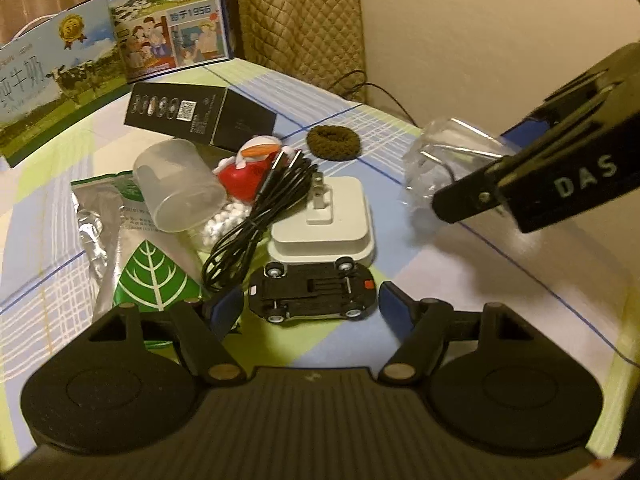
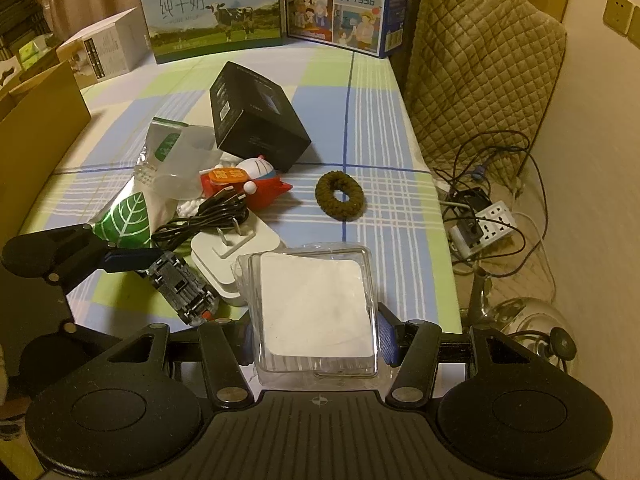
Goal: Organize objects
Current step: 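Grasp the black toy car with the left gripper and lift it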
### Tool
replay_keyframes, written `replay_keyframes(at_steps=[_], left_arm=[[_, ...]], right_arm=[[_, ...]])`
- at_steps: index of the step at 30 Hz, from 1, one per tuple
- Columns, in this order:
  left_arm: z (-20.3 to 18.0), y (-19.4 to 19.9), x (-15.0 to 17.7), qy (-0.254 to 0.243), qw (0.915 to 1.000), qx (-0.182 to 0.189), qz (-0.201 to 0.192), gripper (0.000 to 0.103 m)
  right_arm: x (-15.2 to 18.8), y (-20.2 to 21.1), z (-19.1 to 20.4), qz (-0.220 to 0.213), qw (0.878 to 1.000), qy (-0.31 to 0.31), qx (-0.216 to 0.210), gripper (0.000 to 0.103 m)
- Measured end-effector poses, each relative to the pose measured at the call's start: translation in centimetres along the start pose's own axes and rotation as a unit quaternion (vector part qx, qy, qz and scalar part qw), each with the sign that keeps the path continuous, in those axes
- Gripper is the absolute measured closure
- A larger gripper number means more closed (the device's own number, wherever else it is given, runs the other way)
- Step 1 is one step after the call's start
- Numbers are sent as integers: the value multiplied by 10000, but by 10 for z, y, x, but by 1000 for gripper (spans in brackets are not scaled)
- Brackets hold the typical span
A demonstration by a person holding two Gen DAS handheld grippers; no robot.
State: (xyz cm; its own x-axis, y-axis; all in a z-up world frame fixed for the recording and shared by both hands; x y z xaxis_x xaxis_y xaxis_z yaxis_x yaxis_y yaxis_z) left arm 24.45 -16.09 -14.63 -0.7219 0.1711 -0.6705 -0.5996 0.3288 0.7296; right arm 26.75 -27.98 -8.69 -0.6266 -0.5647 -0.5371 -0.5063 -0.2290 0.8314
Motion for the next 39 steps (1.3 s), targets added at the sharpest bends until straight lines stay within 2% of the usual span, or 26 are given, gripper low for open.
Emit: replay_keyframes(at_steps=[3, 10, 16, 21, 26, 29, 34, 39], left_arm=[[2, -2, -1, 147, 9999, -11, -14, 39], [5, 14, -2, 427, 9990, 1, -112, 40], [12, 60, -4, 686, 9971, -100, -326, 40], [37, 118, -5, 941, 9935, -382, -520, 40], [80, 178, 0, 1186, 9881, -755, -623, 40], [108, 213, 5, 1308, 9839, -995, -698, 40], [164, 275, 9, 1540, 9737, -1442, -865, 40], [231, 317, 15, 1781, 9640, -1790, -828, 40]], right_arm=[[0, 1, 0, 5, 10000, -18, 14, 50], [0, 11, 3, -58, 10000, -31, 23, 50], [-9, 37, 18, -259, 9997, 13, -32, 50], [-26, 64, 47, -507, 9983, 199, -186, 50], [-51, 84, 94, -733, 9949, 485, -496, 50], [-74, 92, 133, -902, 9898, 604, -923, 50], [-126, 103, 210, -1268, 9743, 1124, -1486, 50], [-170, 96, 280, -1352, 9618, 1490, -1858, 50]])
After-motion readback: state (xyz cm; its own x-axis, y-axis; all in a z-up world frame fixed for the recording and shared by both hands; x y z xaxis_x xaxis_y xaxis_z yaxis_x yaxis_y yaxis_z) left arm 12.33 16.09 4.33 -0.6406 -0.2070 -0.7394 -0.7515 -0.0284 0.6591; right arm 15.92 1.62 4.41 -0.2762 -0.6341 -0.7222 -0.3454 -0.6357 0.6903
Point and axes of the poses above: each gripper's, at about its wrist camera, not at the fingertips, and y roughly against the way its jaws point, z to its left, x to its underside, the point moved 3 cm from there along -y, roughly the way its jaws point, and after that the axes turned 15 degrees about y, right-handed, at the moved point
